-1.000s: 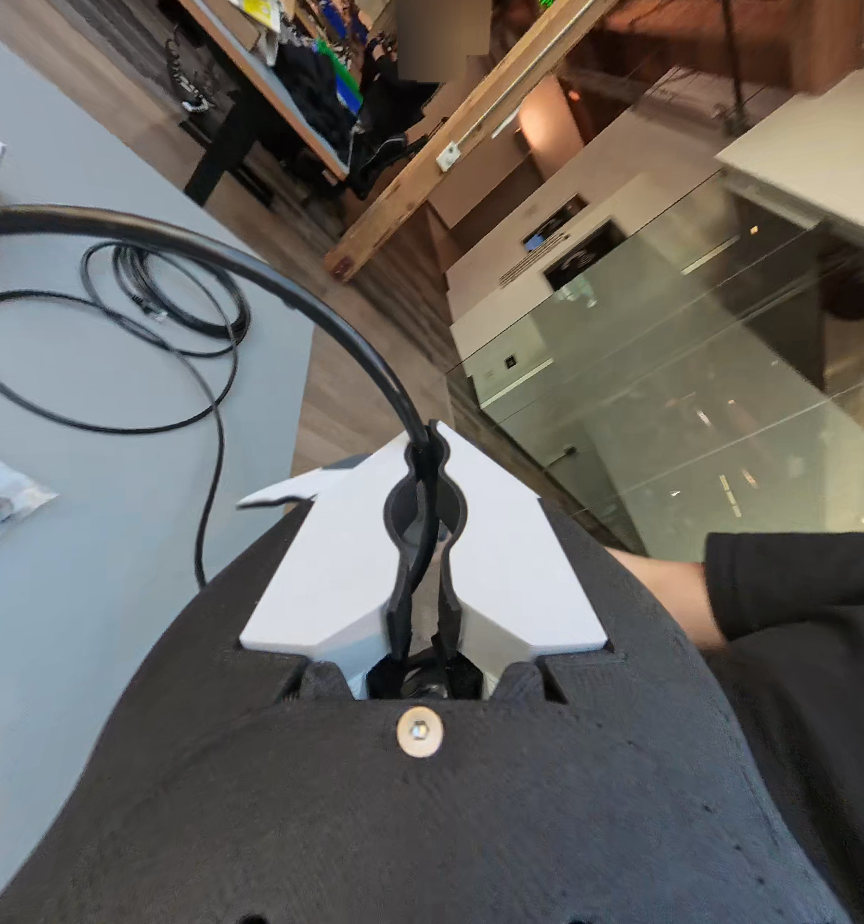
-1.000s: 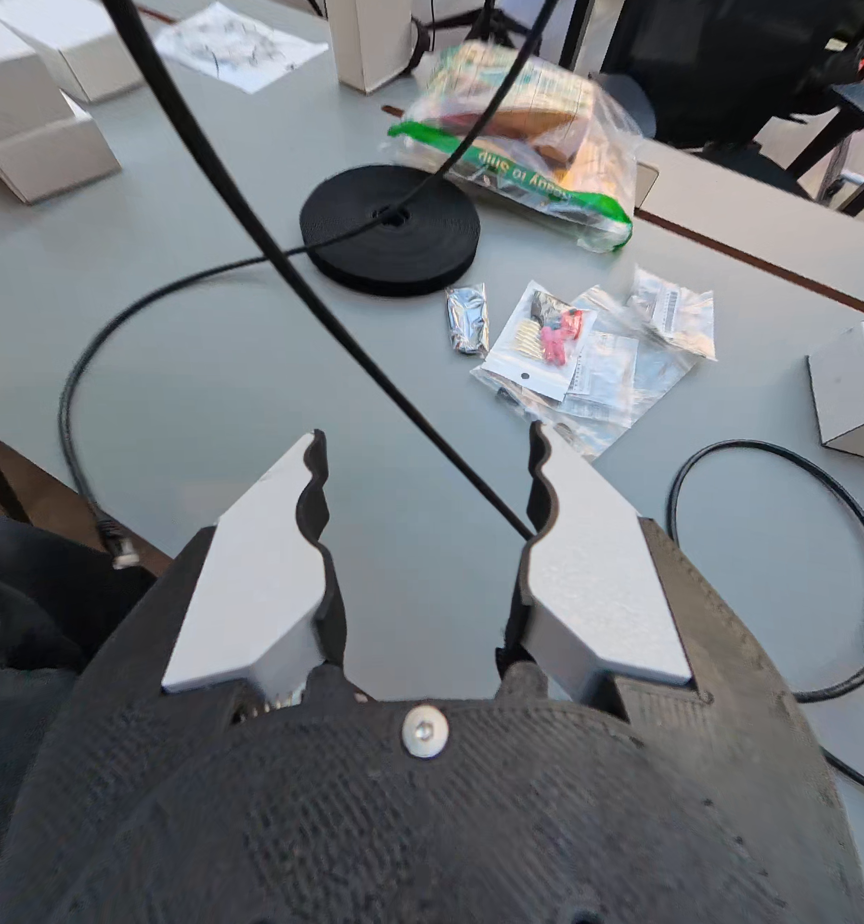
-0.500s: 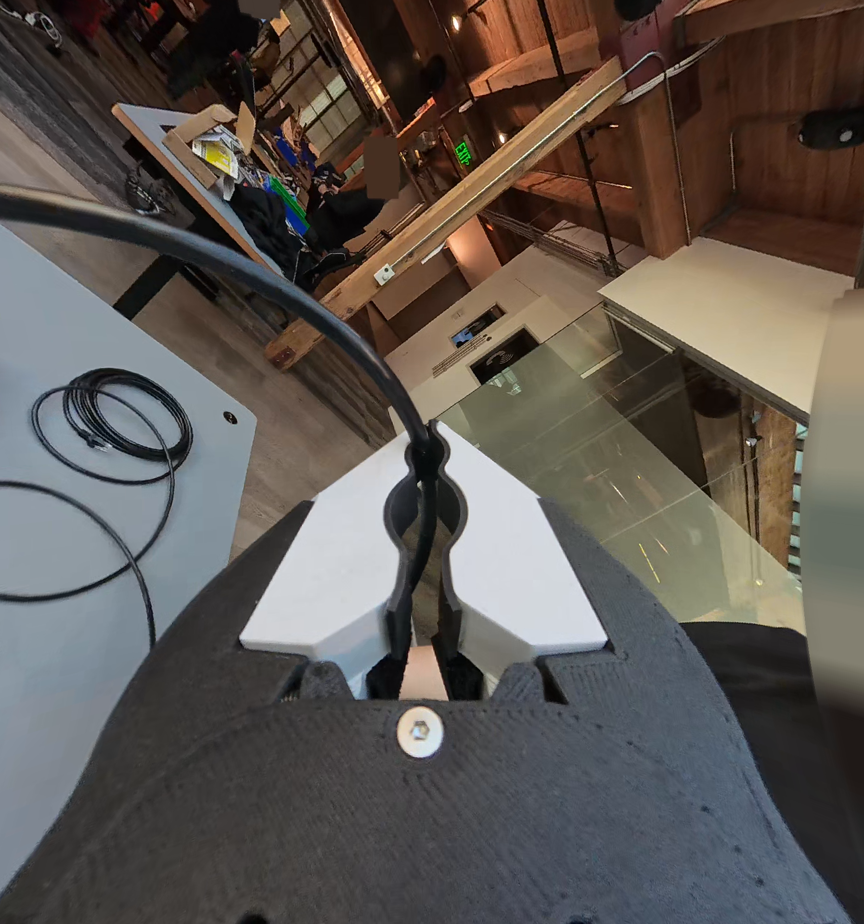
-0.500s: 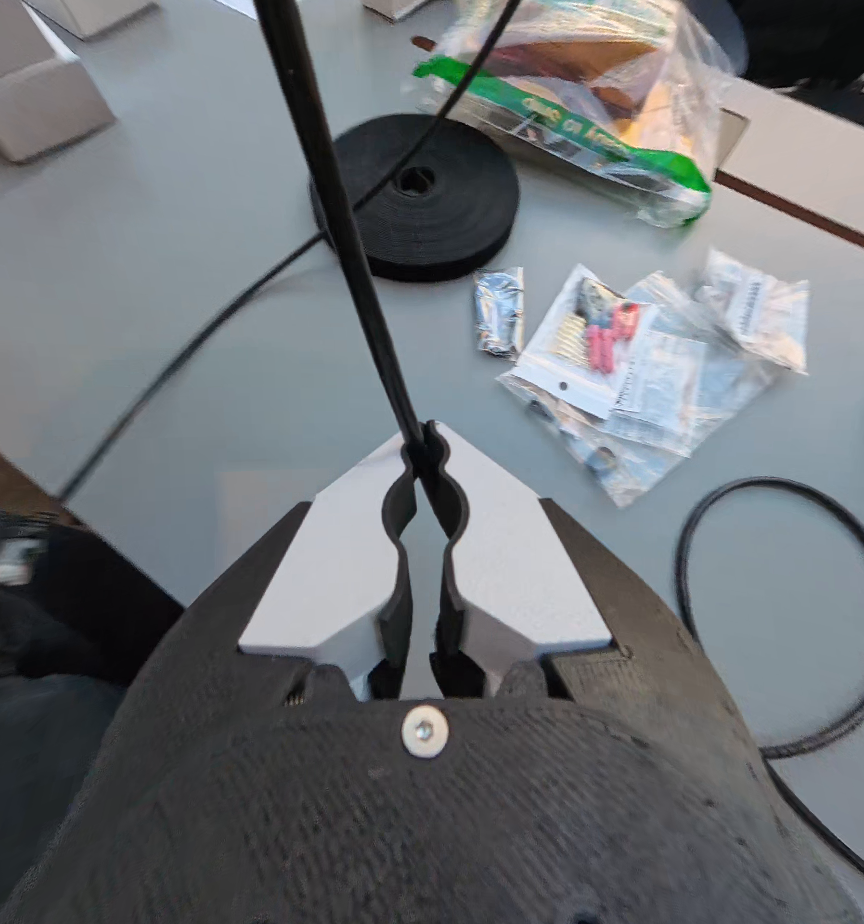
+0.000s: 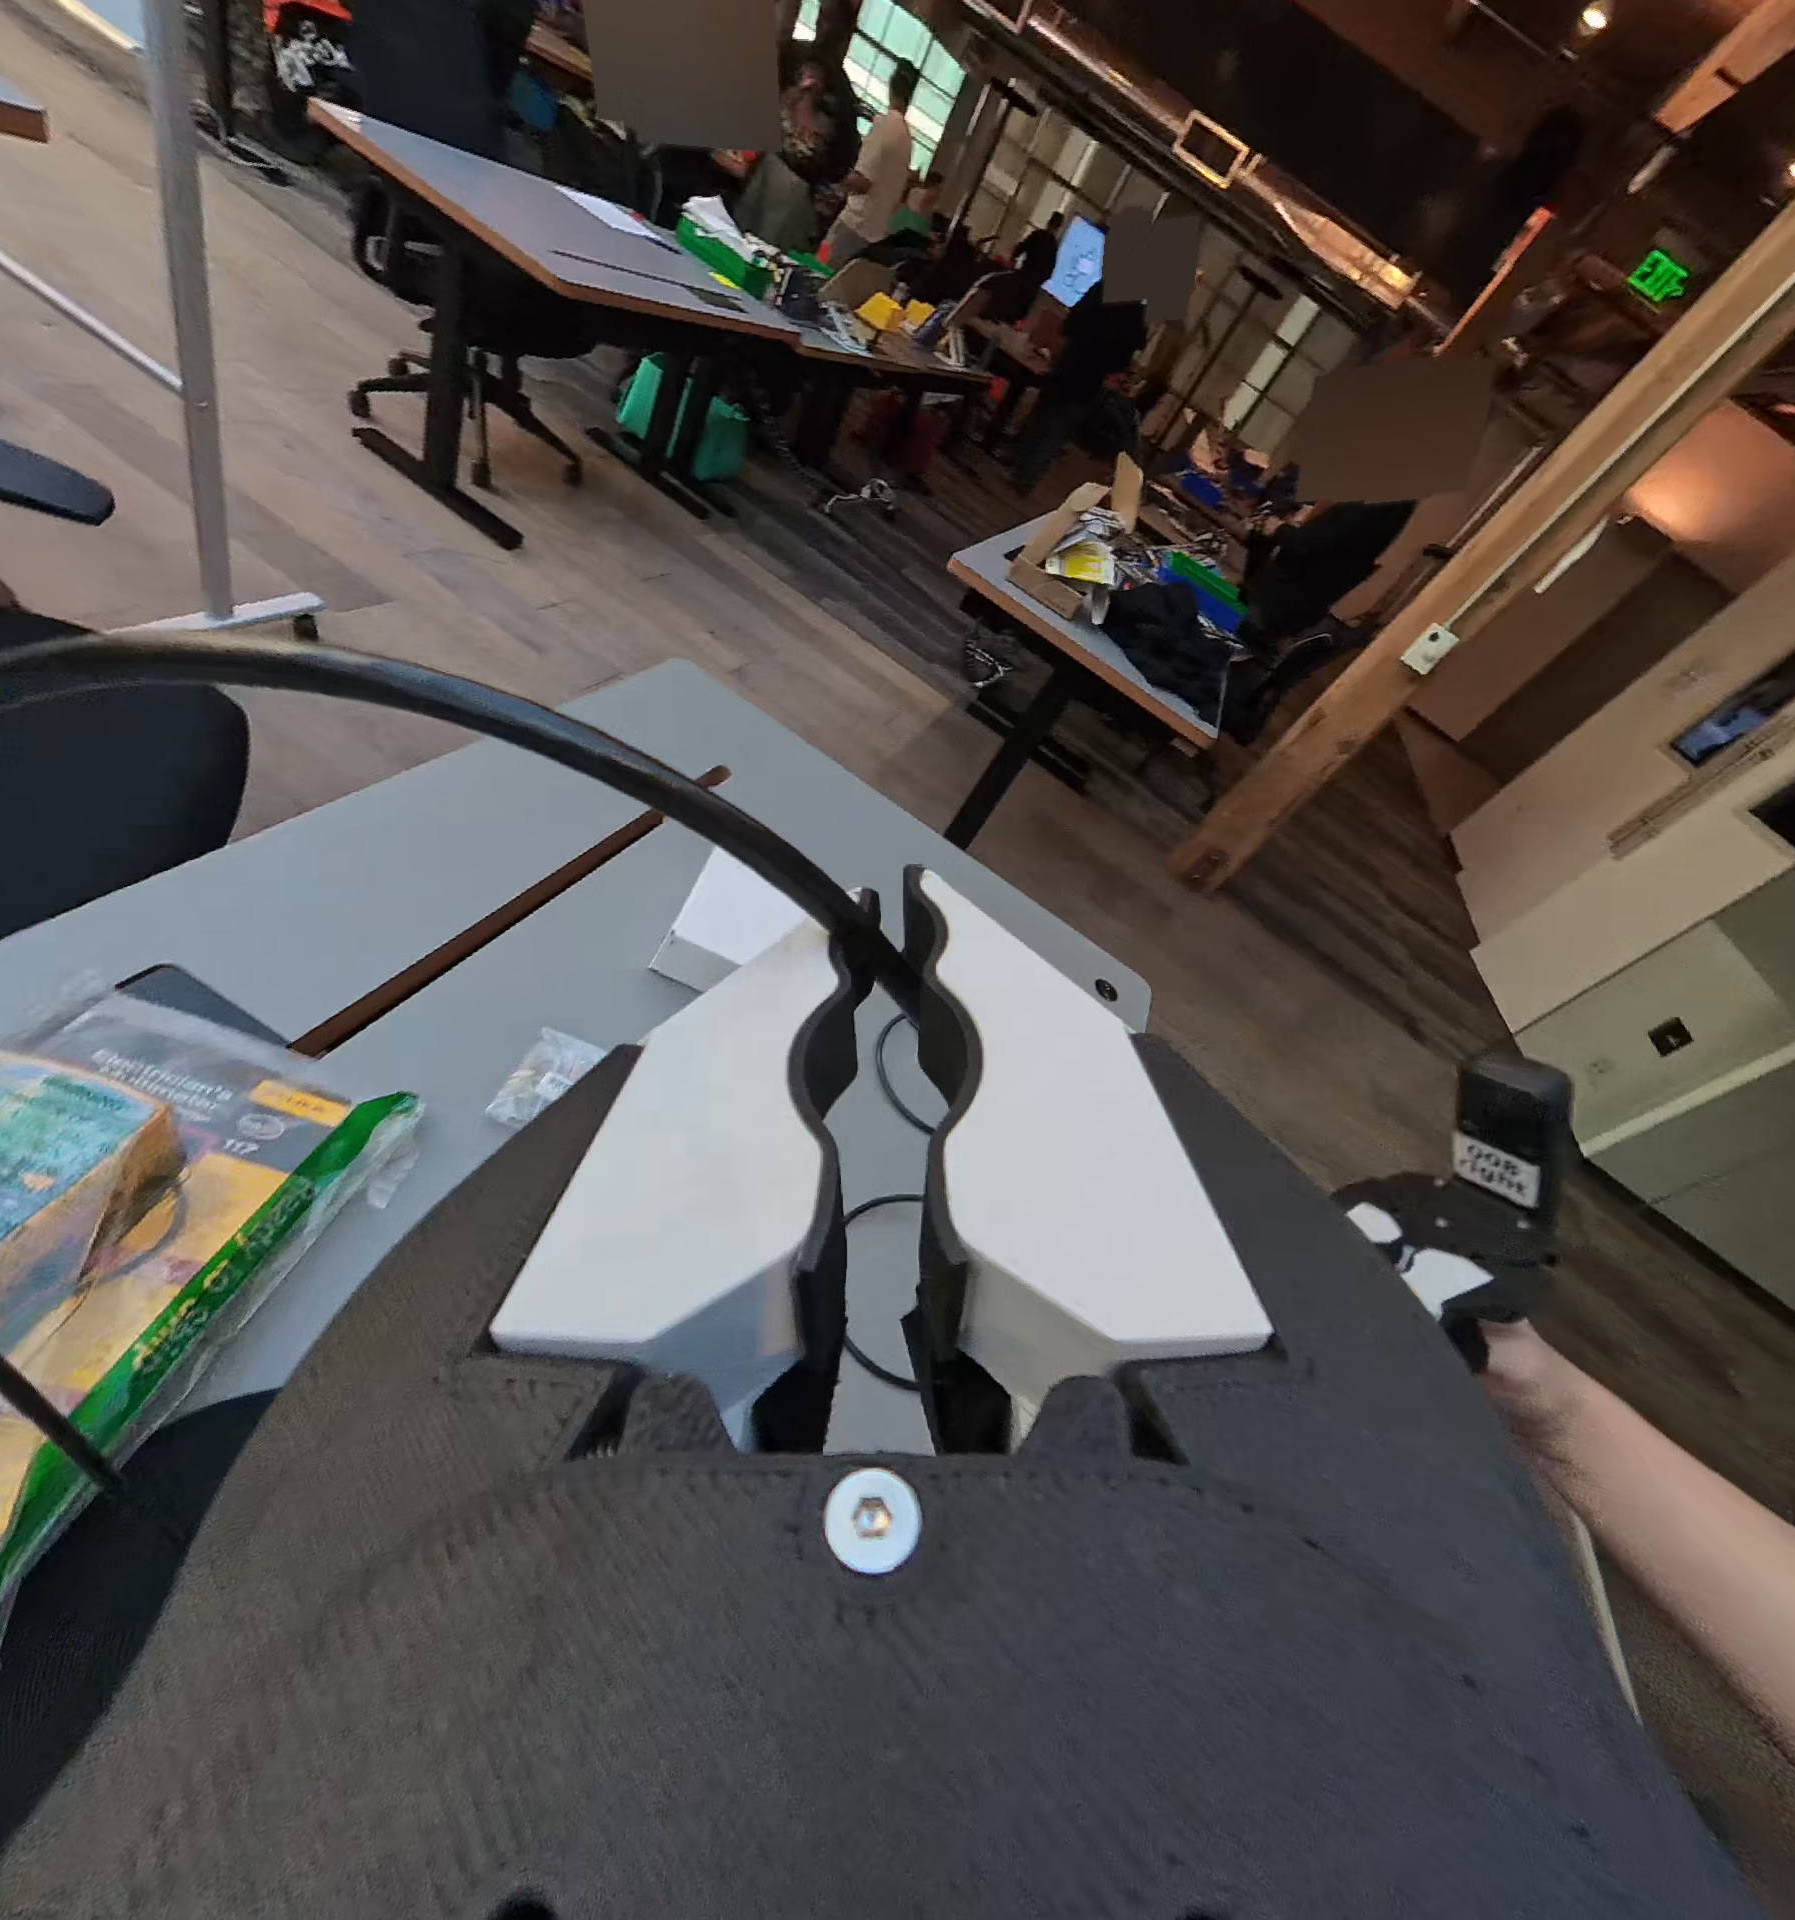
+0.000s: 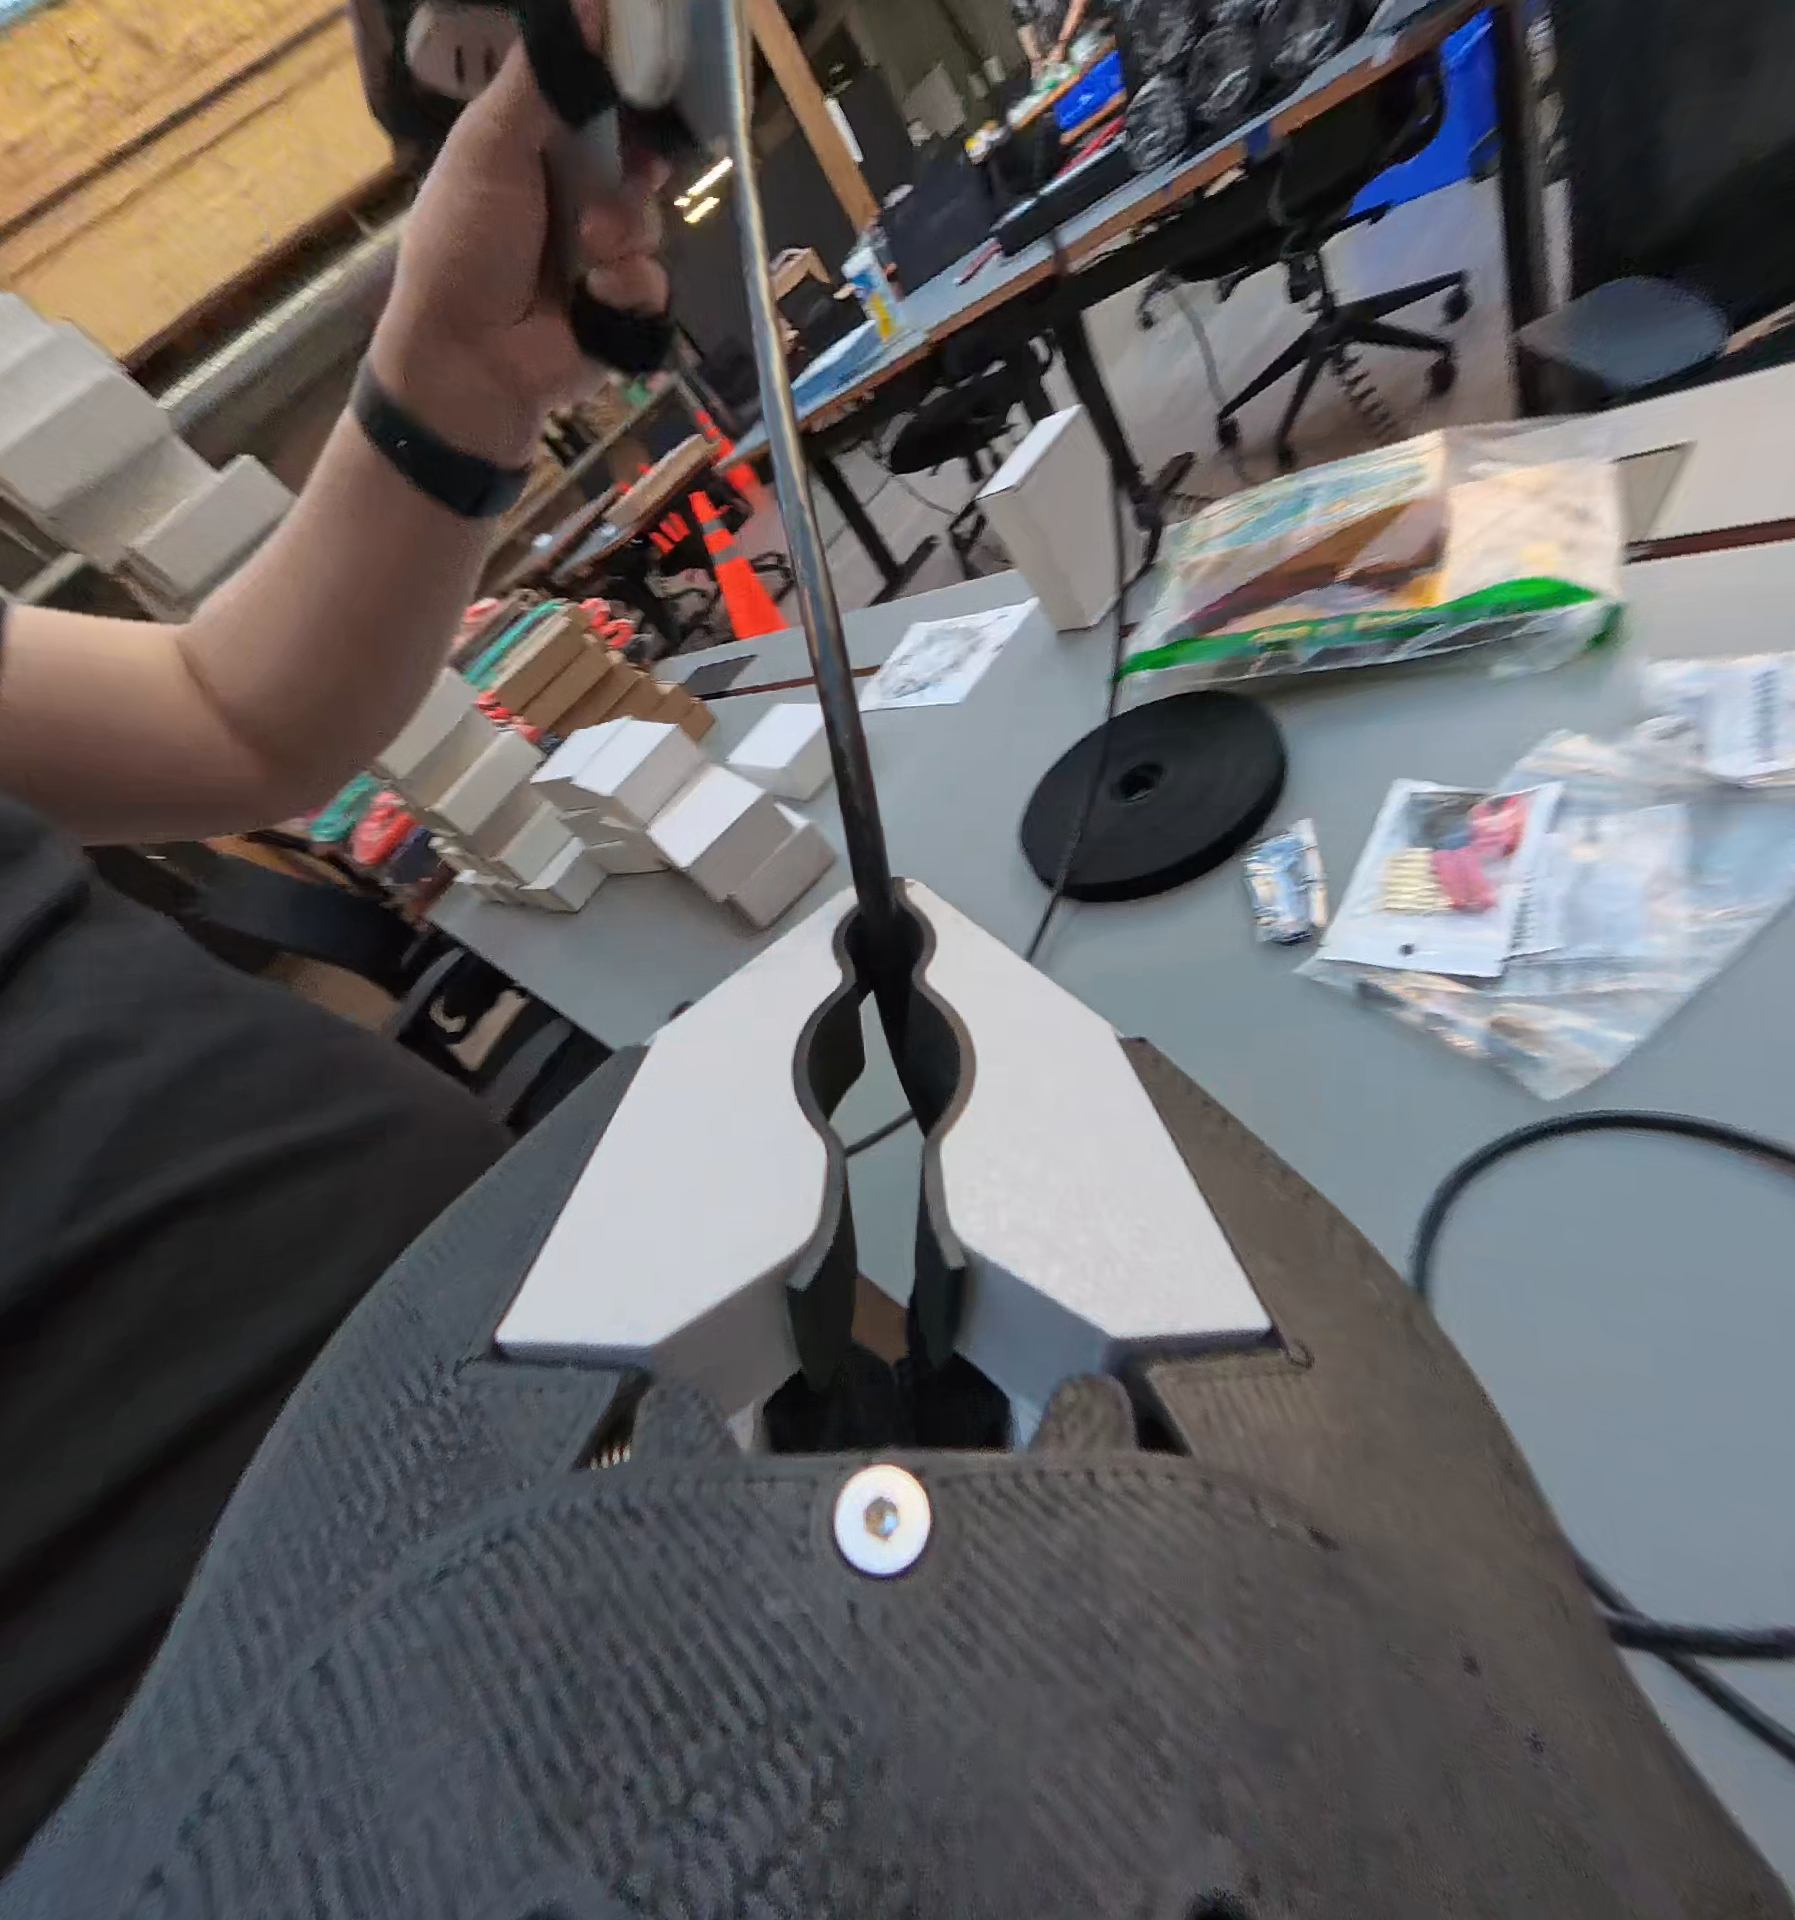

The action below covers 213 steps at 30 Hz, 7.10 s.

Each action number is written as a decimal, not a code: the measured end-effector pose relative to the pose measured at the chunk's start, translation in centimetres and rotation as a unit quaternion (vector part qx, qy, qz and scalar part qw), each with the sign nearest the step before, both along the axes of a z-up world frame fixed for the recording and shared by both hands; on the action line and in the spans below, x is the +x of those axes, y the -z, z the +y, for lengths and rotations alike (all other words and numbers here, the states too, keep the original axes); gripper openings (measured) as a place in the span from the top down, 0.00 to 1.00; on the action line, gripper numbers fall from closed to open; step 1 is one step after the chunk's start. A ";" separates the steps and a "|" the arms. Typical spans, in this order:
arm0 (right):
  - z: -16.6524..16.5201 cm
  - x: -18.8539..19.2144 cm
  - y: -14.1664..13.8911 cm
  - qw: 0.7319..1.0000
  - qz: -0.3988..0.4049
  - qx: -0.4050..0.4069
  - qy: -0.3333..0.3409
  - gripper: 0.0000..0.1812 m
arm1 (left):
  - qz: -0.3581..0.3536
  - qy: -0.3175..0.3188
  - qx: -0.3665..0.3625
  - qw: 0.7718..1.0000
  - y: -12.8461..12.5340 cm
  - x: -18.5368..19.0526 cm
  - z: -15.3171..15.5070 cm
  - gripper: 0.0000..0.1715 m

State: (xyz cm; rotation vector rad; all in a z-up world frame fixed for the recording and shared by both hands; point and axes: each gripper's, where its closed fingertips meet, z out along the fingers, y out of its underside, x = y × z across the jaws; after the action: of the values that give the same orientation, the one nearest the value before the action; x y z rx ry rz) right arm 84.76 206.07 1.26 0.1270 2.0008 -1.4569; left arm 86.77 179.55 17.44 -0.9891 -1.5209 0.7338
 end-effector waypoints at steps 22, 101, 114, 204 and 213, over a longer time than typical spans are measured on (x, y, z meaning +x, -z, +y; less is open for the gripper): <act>-11.2 -5.4 -21.8 0.852 0.481 0.071 -0.194 1.00 | 0.145 -0.062 0.060 0.986 -3.1 15.1 -1.0 0.95; -13.8 17.8 -6.8 0.766 0.435 -0.037 -0.471 1.00 | -0.074 -0.048 0.626 0.774 31.5 21.1 0.3 0.64; -11.3 18.4 -4.3 0.767 0.426 -0.004 -0.480 1.00 | -0.128 0.017 0.514 0.848 28.7 20.9 0.2 1.00; -6.7 -24.1 12.6 0.719 0.428 0.507 0.207 0.92 | -0.279 0.186 -0.016 0.942 45.8 13.9 28.8 1.00; -9.4 -22.5 10.6 0.770 0.407 0.439 0.219 1.00 | -0.281 0.175 -0.021 0.943 45.8 14.9 28.0 1.00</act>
State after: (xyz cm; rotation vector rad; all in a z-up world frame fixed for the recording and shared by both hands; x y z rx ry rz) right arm 62.28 196.63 -9.34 0.4392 3.4594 -0.6658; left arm 101.65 207.59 -28.39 -1.5446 -1.7407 0.2326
